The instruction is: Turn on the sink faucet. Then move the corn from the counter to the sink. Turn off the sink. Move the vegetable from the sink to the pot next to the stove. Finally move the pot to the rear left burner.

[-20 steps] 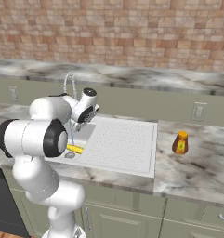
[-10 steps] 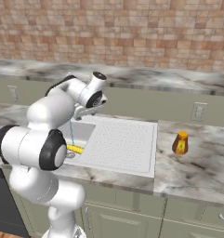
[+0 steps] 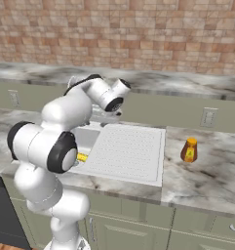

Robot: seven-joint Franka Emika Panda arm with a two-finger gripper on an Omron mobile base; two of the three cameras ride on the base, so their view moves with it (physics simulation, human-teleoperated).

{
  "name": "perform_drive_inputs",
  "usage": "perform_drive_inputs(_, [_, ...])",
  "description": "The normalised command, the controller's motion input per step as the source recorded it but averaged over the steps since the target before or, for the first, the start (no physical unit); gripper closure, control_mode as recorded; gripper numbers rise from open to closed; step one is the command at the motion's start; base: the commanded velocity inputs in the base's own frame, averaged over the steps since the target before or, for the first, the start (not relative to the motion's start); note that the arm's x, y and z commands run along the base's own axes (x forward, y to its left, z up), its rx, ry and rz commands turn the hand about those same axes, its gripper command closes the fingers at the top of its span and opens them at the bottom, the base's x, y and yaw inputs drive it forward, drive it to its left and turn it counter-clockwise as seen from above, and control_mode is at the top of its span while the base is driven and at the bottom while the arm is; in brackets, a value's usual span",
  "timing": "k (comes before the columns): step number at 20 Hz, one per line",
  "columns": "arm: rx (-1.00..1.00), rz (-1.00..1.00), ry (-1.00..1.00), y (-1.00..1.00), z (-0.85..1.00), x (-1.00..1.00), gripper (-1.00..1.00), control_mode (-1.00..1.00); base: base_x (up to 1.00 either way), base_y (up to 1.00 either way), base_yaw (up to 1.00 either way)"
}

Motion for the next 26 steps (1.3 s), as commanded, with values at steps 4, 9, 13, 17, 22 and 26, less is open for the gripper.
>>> perform_drive_inputs(4, [0.12, 0.00, 0.03, -0.18, -0.10, 0.10, -1.00, -1.00, 0.00, 0.00, 0.00])
perform_drive_inputs(9, [0.01, 0.07, -0.01, -0.04, -0.40, 0.35, -1.00, -1.00, 0.00, 0.00, 0.00])
perform_drive_inputs(13, [0.00, 0.16, -0.02, 0.00, -0.37, 0.38, -1.00, -1.00, 0.00, 0.00, 0.00])
perform_drive_inputs(17, [0.00, 0.19, -0.06, 0.00, -0.17, 0.30, -1.00, -1.00, 0.00, 0.00, 0.00])
perform_drive_inputs(22, [0.00, 0.18, -0.17, 0.00, -0.06, 0.21, -1.00, -1.00, 0.00, 0.00, 0.00])
perform_drive_inputs(26, [0.00, 0.15, -0.21, 0.00, -0.02, 0.00, -1.00, -1.00, 0.00, 0.00, 0.00])
